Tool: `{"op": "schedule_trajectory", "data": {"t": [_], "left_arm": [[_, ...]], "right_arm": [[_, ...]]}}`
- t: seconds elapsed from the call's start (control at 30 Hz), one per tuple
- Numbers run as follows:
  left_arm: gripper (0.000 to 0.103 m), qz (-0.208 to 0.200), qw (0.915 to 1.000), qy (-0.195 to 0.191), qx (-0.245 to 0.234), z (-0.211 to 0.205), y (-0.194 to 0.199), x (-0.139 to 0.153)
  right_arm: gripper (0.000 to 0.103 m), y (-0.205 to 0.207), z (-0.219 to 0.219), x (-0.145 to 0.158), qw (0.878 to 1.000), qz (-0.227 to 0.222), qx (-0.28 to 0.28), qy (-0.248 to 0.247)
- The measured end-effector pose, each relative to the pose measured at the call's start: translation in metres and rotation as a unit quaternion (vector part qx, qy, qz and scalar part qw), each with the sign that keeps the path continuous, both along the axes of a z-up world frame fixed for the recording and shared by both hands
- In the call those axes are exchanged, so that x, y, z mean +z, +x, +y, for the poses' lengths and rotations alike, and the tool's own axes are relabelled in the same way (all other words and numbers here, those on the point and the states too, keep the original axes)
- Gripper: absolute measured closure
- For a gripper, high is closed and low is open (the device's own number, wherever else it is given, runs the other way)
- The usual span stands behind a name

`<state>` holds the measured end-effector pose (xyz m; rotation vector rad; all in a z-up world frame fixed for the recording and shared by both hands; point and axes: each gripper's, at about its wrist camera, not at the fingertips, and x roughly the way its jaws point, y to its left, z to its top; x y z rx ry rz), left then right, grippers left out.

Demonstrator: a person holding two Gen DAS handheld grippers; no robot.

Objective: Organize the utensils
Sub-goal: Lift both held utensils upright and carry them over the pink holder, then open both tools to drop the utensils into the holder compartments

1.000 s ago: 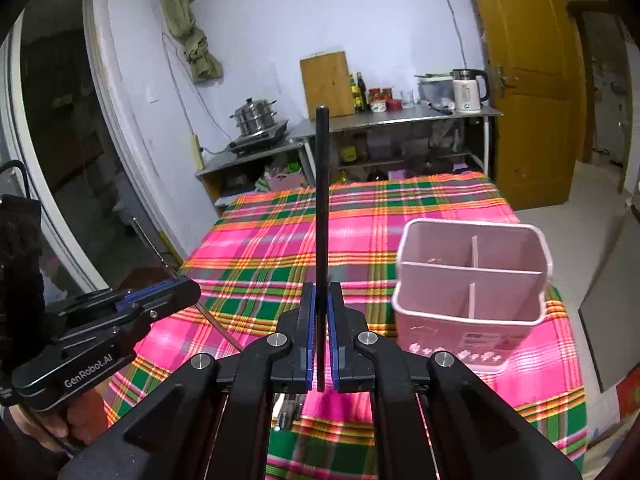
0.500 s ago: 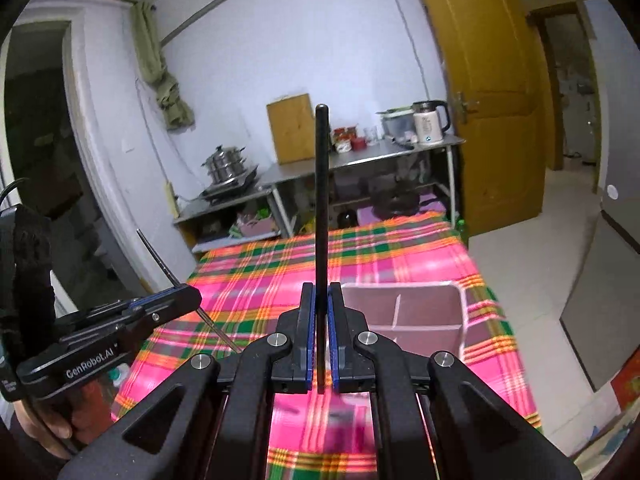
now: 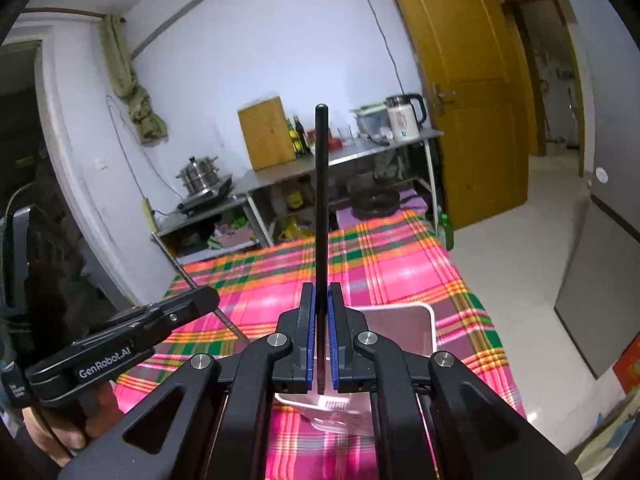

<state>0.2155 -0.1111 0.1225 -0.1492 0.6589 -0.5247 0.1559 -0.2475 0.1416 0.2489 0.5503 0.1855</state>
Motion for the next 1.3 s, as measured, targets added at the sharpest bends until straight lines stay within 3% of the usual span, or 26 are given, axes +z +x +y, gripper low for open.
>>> {"op": "schedule_trajectory", "data": {"t": [0.3, 0.47, 0.6, 0.8, 0.93, 1.3], "left_arm": [[0.097, 0.054, 0.9982, 0.026, 0.001, -0.014, 0.019, -0.050], [0.095, 0.043, 0.9983, 0.039, 0.000, -0.019, 0.019, -0.055], [0.081, 0.040, 0.9979, 0.051, 0.006, -0.021, 0.016, -0.054], [0.078, 0.014, 0.9980, 0.056, 0.025, -0.013, 0.005, -0.041], [0.062, -0.010, 0.9976, 0.056, 0.041, -0.004, -0.006, -0.029], [0.060, -0.051, 0.9944, 0.056, 0.074, 0.024, -0.044, -0.002]], "right_arm": [[0.097, 0.025, 0.003, -0.054, 0.998, 0.066, 0.005, -0.002], [0.097, 0.031, 0.002, -0.069, 0.996, 0.085, 0.001, -0.003], [0.097, 0.034, 0.000, -0.070, 0.996, 0.089, -0.002, -0.001], [0.087, 0.025, -0.003, -0.063, 0.997, 0.077, -0.009, 0.001], [0.084, 0.014, -0.003, -0.055, 0.998, 0.063, -0.013, -0.001], [0.081, -0.014, 0.007, -0.035, 0.999, 0.037, -0.010, -0.002]]}}
